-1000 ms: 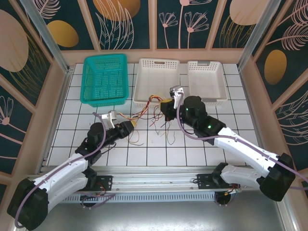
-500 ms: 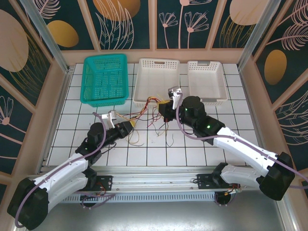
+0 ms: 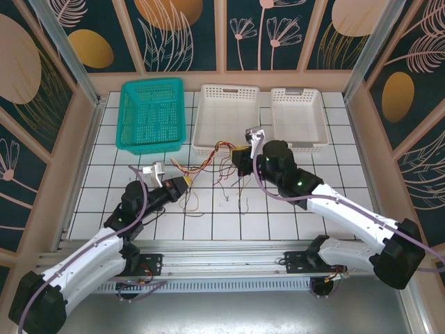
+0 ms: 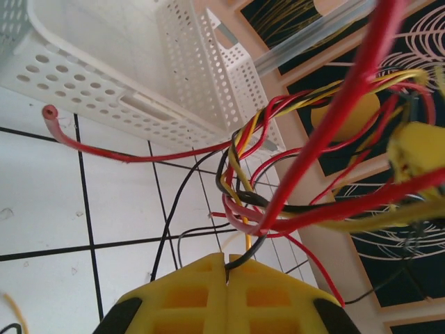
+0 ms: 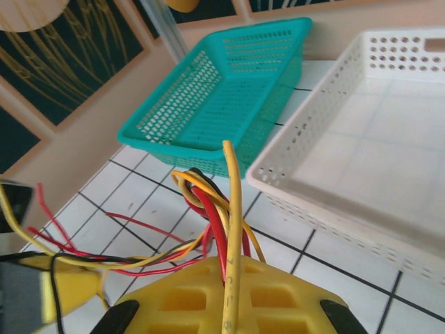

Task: Untangle the cables

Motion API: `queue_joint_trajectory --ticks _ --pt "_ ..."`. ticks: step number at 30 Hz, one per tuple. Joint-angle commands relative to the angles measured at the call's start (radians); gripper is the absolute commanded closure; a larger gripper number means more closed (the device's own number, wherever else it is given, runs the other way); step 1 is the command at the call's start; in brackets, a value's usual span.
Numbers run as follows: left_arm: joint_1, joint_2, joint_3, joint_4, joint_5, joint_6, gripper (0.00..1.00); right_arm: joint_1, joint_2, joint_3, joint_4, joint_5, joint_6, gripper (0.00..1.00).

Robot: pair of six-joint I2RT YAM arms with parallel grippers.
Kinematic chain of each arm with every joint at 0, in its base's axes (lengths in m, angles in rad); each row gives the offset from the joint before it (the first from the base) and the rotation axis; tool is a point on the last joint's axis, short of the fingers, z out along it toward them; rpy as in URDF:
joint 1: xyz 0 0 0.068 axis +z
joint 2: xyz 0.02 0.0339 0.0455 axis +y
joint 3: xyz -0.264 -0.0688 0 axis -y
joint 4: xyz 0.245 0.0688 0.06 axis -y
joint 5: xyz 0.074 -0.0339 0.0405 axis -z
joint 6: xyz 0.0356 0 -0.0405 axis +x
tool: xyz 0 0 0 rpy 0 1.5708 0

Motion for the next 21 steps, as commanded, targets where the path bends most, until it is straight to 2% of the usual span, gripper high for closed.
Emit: queue_joint_trajectory --ticks 1,9,21 --pt "-0.003 -0.059 0.011 -0.087 -0.033 0.017 1.0 -0.054 0.016 -0.028 -0.021 0.033 0.064 1.0" --pt "-0.003 -0.152 0.053 -0.226 -0.076 0.032 1.0 -0.199 0.051 -0.1 -0.054 -0.022 0.143 1.0" --pt "-0.003 -0.254 0.217 -0.455 -0.263 0.1 1.0 -0.301 0.1 -0.202 -0.059 -0.011 0.199 1.0"
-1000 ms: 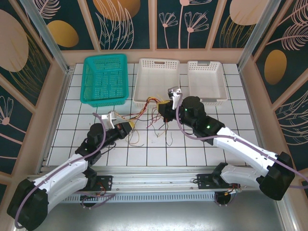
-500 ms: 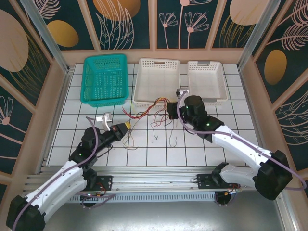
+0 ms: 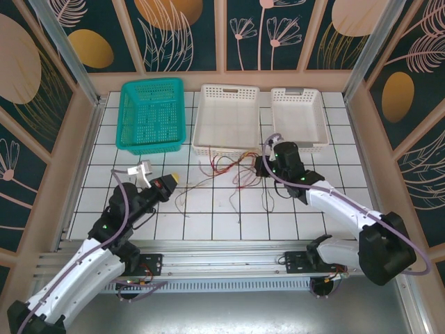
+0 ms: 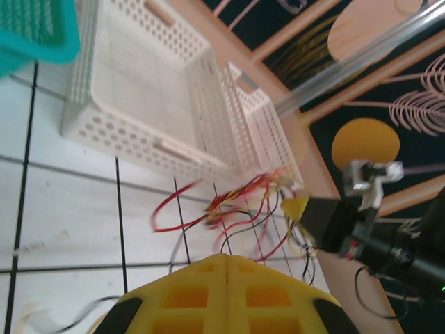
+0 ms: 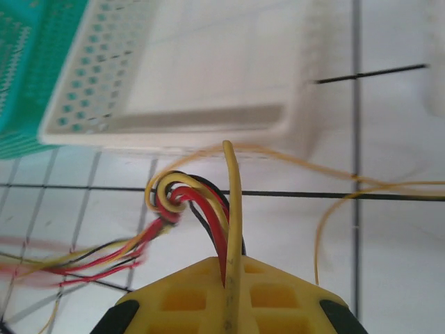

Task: Untangle the cables

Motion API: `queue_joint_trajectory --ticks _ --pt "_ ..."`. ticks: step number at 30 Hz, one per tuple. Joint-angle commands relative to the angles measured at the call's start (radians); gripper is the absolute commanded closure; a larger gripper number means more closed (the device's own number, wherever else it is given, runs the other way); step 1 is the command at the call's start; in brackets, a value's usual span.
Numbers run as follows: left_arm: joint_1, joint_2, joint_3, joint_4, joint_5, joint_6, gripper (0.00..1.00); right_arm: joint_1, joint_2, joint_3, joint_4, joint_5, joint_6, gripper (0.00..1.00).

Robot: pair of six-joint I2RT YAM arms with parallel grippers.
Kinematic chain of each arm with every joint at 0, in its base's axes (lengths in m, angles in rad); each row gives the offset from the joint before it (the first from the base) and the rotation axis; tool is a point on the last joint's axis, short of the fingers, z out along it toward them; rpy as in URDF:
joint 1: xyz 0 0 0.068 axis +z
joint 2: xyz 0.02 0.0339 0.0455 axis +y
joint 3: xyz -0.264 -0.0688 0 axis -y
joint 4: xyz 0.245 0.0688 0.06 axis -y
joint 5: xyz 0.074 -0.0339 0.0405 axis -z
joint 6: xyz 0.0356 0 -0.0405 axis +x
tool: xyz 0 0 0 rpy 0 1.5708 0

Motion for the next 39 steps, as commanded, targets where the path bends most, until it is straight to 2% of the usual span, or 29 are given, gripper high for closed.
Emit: queue_joint_trajectory --ticks 1,6,13,19,25,30,39 --pt "0.0 -0.025 0.077 -0.086 -0.091 0.052 1.0 -0.023 0.019 -0.03 -0.008 0.03 0.036 1.0" --pt "-0.001 -0.026 0.115 -0.105 -0.109 0.068 1.0 -0.043 0.028 -0.056 0.014 0.01 0.042 1.0" --pt "0.0 0.09 0.033 0.038 0.084 0.05 1.0 -0.04 -0.015 -0.089 0.086 -0.092 0.027 1.0" --pt "0.0 0.196 -0.033 0.142 0.194 0.062 0.63 -0.035 -0.115 -0.122 0.145 -0.172 0.0 1.0" --pt "-0.001 0.262 -0.066 0.229 0.274 0.077 0.4 -0.02 -0.181 -0.096 0.13 -0.213 -0.035 1.0" --pt "0.0 0.298 -0.088 0.311 0.325 0.056 0.32 0.031 -0.185 -0.053 0.113 -0.205 -0.048 1.0" --pt "-0.001 0.365 -0.113 0.364 0.359 0.048 0.34 0.127 -0.172 0.058 0.065 -0.097 -0.042 1.0"
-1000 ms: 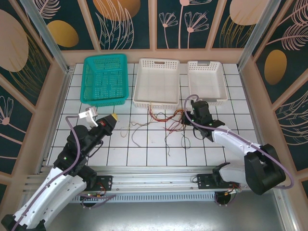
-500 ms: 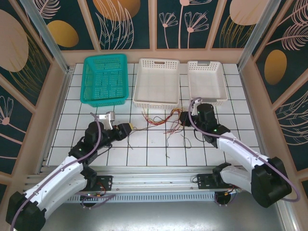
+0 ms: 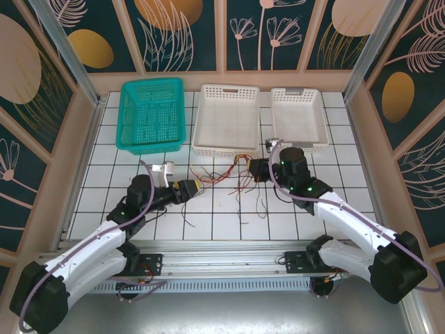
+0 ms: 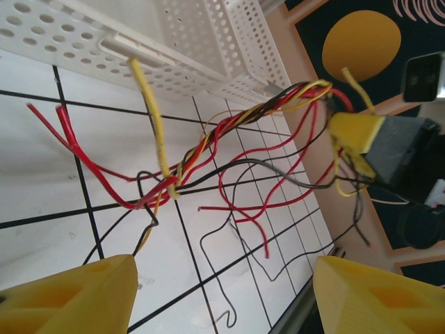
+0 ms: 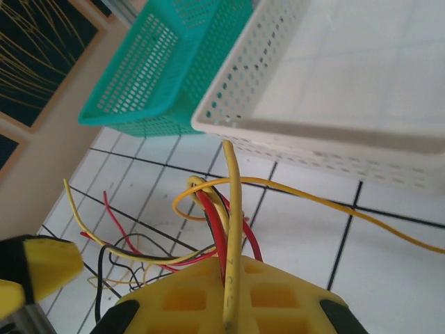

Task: Untangle the cables

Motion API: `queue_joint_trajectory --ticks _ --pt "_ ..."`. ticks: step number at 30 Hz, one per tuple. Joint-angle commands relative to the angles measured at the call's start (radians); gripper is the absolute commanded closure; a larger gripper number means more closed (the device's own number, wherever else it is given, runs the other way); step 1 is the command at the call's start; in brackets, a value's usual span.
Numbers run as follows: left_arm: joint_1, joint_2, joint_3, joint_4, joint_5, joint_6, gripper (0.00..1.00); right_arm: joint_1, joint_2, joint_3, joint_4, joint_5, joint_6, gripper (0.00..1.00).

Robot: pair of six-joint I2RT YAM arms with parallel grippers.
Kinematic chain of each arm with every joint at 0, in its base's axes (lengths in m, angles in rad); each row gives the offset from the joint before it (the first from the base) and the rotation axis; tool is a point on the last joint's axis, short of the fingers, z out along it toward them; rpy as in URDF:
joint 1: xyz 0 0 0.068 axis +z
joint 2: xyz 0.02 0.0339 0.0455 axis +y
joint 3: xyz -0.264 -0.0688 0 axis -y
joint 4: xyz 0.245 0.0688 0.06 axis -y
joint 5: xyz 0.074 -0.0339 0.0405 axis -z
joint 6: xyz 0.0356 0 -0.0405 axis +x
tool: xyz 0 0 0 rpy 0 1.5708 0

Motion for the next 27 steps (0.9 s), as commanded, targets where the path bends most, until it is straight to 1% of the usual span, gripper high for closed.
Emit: queue_joint_trajectory --ticks 1,4,8,13,15,20,25,27 --pt "-0.001 0.008 -0.019 0.056 0.032 -0.002 0.34 0.024 -0.002 0.07 0.0 0.058 -0.004 1.0" --pt "-0.002 0.008 -0.028 0.054 0.031 -0.001 0.37 0.047 0.003 0.114 -0.013 0.086 -0.012 1.0" --pt "-0.001 0.011 -0.028 0.038 0.015 0.007 0.37 0.072 0.017 0.156 -0.03 0.083 -0.021 1.0" --pt "-0.001 0.021 -0.01 0.003 -0.033 0.024 0.38 0.127 0.034 0.177 -0.038 0.099 -0.037 1.0" --pt "-0.002 0.025 0.013 -0.031 -0.063 0.044 0.41 0.139 0.035 0.179 -0.041 0.102 -0.039 1.0" --pt "-0.002 0.011 0.045 -0.066 -0.131 0.052 0.48 0.15 0.025 0.175 -0.053 0.108 -0.046 1.0" --pt "-0.002 -0.062 0.027 -0.048 -0.158 0.045 0.45 0.151 0.008 0.171 -0.064 0.107 -0.05 1.0" --pt "-0.002 -0.07 0.02 -0.052 -0.161 0.048 0.46 0.151 0.003 0.173 -0.064 0.102 -0.05 1.0"
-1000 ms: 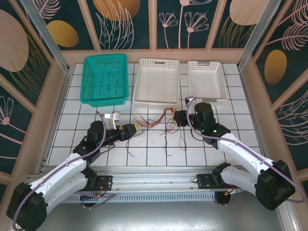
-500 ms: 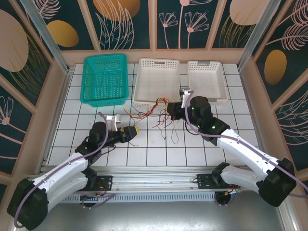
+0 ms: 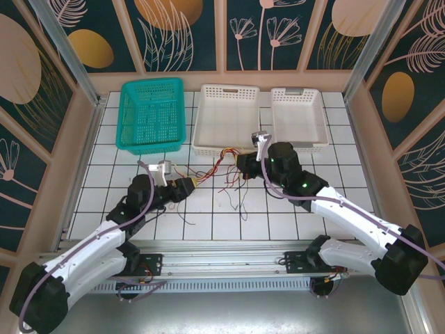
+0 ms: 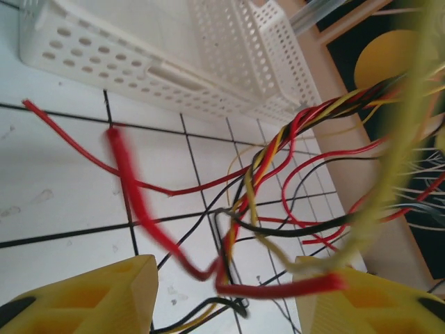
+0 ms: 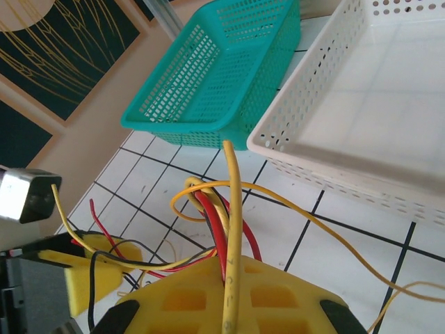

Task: Untangle the cables

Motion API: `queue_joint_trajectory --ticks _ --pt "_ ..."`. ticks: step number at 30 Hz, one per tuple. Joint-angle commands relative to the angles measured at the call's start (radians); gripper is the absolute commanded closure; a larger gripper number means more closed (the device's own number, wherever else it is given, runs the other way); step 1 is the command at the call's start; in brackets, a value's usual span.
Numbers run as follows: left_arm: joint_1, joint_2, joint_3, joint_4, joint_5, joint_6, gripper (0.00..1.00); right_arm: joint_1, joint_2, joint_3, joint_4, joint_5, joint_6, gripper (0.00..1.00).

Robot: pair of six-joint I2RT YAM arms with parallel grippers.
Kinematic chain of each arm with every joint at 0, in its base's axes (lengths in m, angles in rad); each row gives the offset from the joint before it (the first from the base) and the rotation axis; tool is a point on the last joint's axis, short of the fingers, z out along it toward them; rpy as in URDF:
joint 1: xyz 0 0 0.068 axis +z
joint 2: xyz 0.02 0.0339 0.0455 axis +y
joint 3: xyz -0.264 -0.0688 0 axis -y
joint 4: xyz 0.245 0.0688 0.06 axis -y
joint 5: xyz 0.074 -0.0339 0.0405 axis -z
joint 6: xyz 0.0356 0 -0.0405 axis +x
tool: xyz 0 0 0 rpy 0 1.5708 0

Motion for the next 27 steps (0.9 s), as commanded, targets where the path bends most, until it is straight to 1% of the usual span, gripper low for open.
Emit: queue_joint_trajectory --ticks 1,6,13,16,19,20,24,26,27 --pt "-0.002 -0.015 0.005 0.004 -0.022 0.022 0.47 0.007 -0.032 0.032 0.005 0.005 -0.017 1.0" --pt "-0.001 0.001 -0.011 0.006 -0.007 0.021 0.53 0.007 -0.037 0.041 0.007 -0.003 -0.01 1.0" --pt "-0.002 0.0 -0.02 -0.014 -0.017 0.023 0.56 0.01 -0.041 0.057 0.01 -0.029 0.004 1.0" --pt "-0.002 0.014 -0.027 0.007 -0.009 0.014 0.61 0.013 -0.04 0.061 0.009 -0.029 0.01 1.0" --pt "-0.001 0.02 -0.043 0.036 0.005 -0.007 0.62 0.013 -0.04 0.064 0.008 -0.029 0.019 1.0" --pt "-0.002 0.018 -0.049 0.044 0.008 -0.013 0.62 0.014 -0.039 0.065 0.007 -0.027 0.023 1.0" --pt "-0.001 -0.01 -0.073 0.067 0.019 -0.035 0.53 0.014 -0.036 0.072 0.002 -0.029 0.031 1.0" --pt "-0.002 -0.034 -0.089 0.088 0.029 -0.048 0.45 0.015 -0.034 0.076 0.002 -0.024 0.036 1.0" --pt "-0.002 -0.043 -0.095 0.094 0.03 -0.051 0.44 0.015 -0.033 0.08 -0.001 -0.023 0.038 1.0"
